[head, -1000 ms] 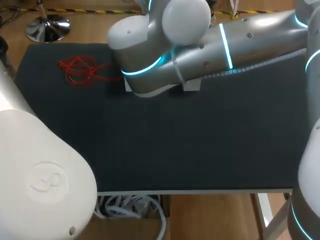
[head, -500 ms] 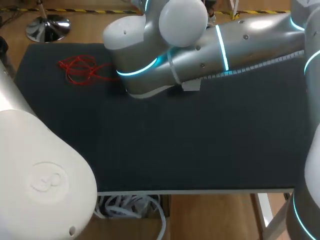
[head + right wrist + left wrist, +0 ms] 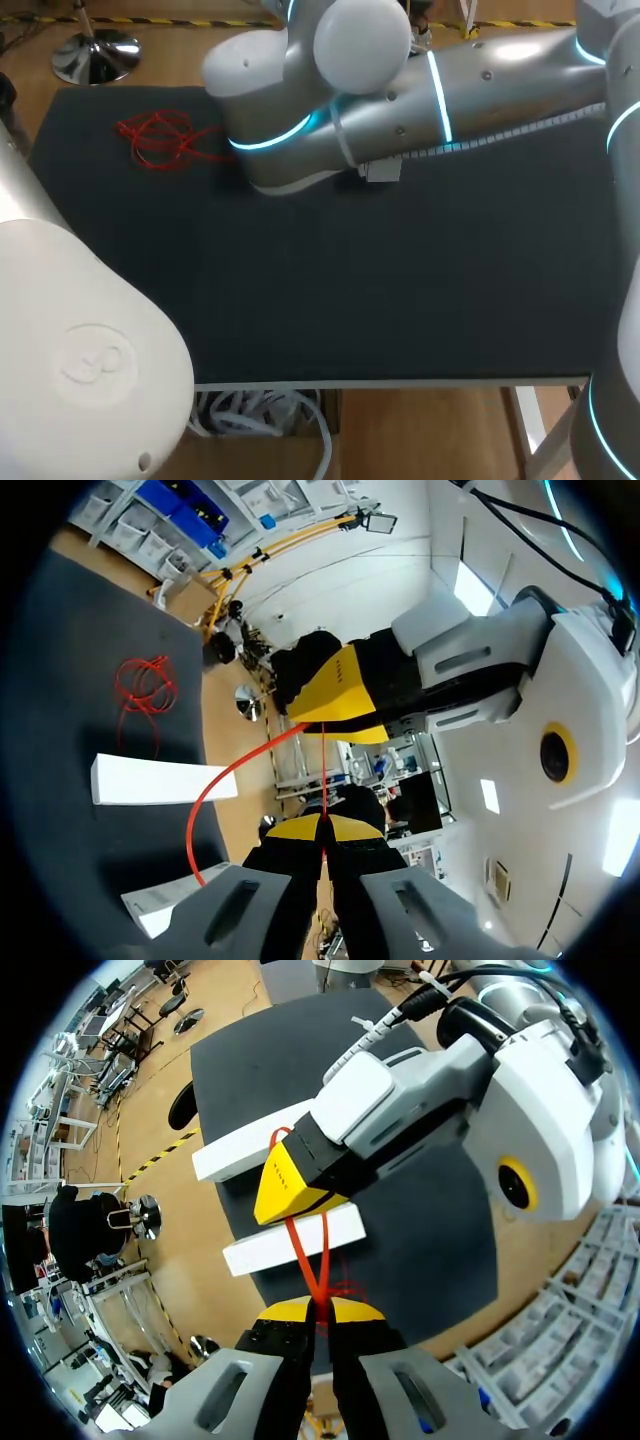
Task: Grab the tape and strap the tape.
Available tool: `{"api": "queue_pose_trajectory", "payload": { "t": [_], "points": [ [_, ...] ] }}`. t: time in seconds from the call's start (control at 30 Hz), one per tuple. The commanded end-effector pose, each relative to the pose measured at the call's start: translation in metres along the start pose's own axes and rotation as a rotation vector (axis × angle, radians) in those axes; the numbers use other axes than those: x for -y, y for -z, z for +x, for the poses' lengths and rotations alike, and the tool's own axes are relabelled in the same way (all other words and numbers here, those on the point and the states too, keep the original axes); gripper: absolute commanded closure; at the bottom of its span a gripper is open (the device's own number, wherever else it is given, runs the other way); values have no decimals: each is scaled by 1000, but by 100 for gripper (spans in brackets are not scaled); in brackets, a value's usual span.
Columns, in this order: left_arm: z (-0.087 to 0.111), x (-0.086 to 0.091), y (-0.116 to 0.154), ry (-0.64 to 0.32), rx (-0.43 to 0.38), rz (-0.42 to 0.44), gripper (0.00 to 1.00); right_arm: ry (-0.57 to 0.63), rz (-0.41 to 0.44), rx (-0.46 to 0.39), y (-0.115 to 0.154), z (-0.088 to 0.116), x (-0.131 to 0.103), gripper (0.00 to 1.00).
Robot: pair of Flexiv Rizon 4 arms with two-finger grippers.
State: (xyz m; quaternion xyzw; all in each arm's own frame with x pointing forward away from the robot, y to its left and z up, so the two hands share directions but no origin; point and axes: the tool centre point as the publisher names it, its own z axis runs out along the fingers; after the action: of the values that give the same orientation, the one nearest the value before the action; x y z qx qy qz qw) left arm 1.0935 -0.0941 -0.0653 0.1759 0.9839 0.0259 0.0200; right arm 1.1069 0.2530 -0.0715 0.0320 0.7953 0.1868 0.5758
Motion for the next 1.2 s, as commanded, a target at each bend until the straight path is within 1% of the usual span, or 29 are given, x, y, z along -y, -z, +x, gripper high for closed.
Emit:
{"api": "queue_pose_trajectory", "payload": {
  "t": [0.03,0.57,0.87,1.2],
  "points": [
    [-1,1,1,1,-3,-3,100,0,4,-11,-2,-2,-2,100],
    [-1,1,1,1,-3,-3,100,-5,-28,-15,-2,0,-6,100],
    [-1,1,1,1,-3,-3,100,3,-4,25,3,-8,1,100],
    [-1,1,1,1,-3,-3,100,37,18,35,9,-7,1,100]
  ]
}}
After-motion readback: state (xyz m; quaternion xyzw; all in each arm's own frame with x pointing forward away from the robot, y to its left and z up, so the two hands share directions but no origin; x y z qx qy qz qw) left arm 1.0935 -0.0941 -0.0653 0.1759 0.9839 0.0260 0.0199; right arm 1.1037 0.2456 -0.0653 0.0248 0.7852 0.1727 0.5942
